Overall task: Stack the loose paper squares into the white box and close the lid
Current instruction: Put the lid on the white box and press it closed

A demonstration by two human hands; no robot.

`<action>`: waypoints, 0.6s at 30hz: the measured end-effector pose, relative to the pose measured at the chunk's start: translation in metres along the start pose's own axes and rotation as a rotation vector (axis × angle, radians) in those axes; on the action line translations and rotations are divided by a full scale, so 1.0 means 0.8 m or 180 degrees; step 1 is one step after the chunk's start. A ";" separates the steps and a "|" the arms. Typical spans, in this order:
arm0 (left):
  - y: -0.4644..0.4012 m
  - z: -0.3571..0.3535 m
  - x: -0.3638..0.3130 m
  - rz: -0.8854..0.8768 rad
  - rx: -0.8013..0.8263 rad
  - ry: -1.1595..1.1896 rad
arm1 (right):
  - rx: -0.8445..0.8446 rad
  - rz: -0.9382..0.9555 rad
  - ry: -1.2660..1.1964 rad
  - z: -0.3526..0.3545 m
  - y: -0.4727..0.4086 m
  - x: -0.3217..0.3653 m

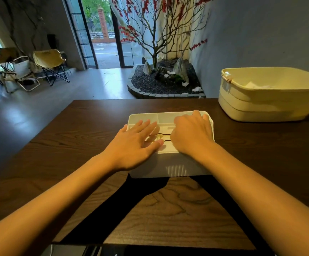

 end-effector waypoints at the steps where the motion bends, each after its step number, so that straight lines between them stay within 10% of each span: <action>1: -0.004 0.007 -0.006 0.0083 -0.0104 0.0212 | -0.0090 -0.0030 0.0000 0.005 0.003 -0.013; 5: -0.028 0.029 0.004 0.0552 -0.0832 0.1053 | -0.0355 -0.0408 -0.0088 0.020 0.009 -0.075; 18: -0.089 -0.023 -0.052 0.0669 -0.0113 0.1821 | 0.0532 -0.1156 -0.0581 -0.003 0.014 -0.177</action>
Point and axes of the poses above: each hand's wrist, its own y-axis away from the middle knuckle, its own z-axis out of the back of the hand, x = y × z, the point moved 10 cm from there along -y, towards the middle knuckle, and after that the axes turned 13 degrees about -y, right-handed, at the moved point
